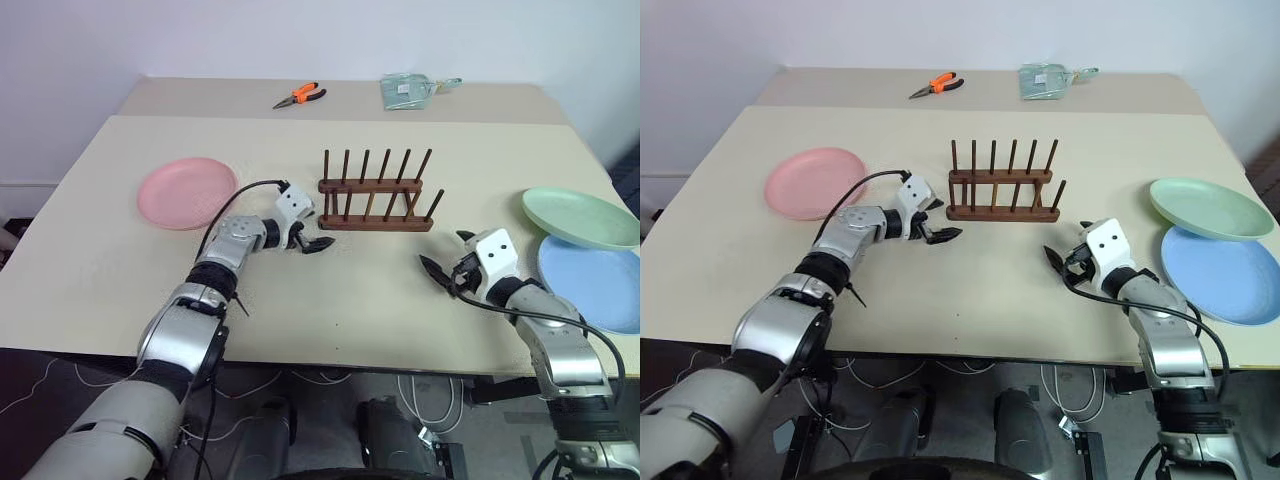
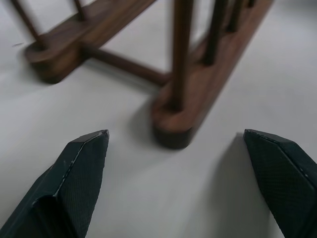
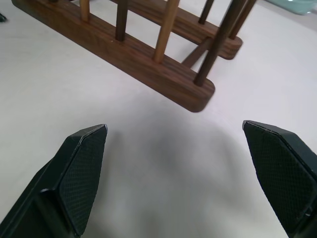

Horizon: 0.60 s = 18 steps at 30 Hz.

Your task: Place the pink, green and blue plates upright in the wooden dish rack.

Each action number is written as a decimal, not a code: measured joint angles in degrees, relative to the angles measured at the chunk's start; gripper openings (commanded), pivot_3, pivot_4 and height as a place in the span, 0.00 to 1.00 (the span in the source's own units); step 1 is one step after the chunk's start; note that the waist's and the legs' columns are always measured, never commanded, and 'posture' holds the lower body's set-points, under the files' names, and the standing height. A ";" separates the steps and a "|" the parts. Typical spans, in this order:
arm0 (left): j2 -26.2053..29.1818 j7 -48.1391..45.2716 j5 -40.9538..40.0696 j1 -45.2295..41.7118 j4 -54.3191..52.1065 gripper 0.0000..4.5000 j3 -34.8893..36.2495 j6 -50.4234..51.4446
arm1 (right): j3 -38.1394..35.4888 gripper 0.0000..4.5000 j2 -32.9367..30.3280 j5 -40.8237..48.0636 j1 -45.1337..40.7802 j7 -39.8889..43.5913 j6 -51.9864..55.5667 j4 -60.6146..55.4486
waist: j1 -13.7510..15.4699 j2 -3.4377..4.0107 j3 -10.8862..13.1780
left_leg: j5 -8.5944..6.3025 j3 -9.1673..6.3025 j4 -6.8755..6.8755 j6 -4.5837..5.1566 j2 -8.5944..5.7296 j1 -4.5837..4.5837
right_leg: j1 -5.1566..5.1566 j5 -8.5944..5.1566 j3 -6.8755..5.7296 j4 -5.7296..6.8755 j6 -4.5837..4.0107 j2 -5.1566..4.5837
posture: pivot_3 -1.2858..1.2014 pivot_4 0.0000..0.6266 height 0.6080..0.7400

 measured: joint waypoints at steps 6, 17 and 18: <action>-2.98 0.16 1.33 -1.10 2.75 0.17 0.66 -2.98 | -0.20 1.00 0.04 -0.16 1.72 -1.16 0.77 -2.03 | -0.02 -0.01 0.00 | 0.00 -0.01 0.02 0.00 0.00 0.01 | 0.01 -0.01 0.00 0.01 0.03 0.00 | 0.52 0.24 1.00; -0.16 -11.05 1.89 7.05 -7.44 0.17 -0.40 -9.58 | -1.05 1.00 -2.18 -1.22 1.33 -0.94 0.89 0.70 | -0.12 0.01 -0.02 | 0.00 -0.02 0.01 0.00 0.00 0.03 | 0.01 -0.01 0.00 0.05 0.02 0.00 | 0.52 0.24 1.00; 0.43 -12.90 1.75 7.97 -9.07 0.17 -0.71 -9.63 | -1.57 1.00 -2.79 -1.22 1.40 -0.85 0.86 1.42 | -0.10 0.01 -0.02 | 0.00 -0.02 0.01 0.00 0.00 0.03 | 0.01 0.00 0.00 0.05 0.02 0.00 | 0.52 0.24 1.00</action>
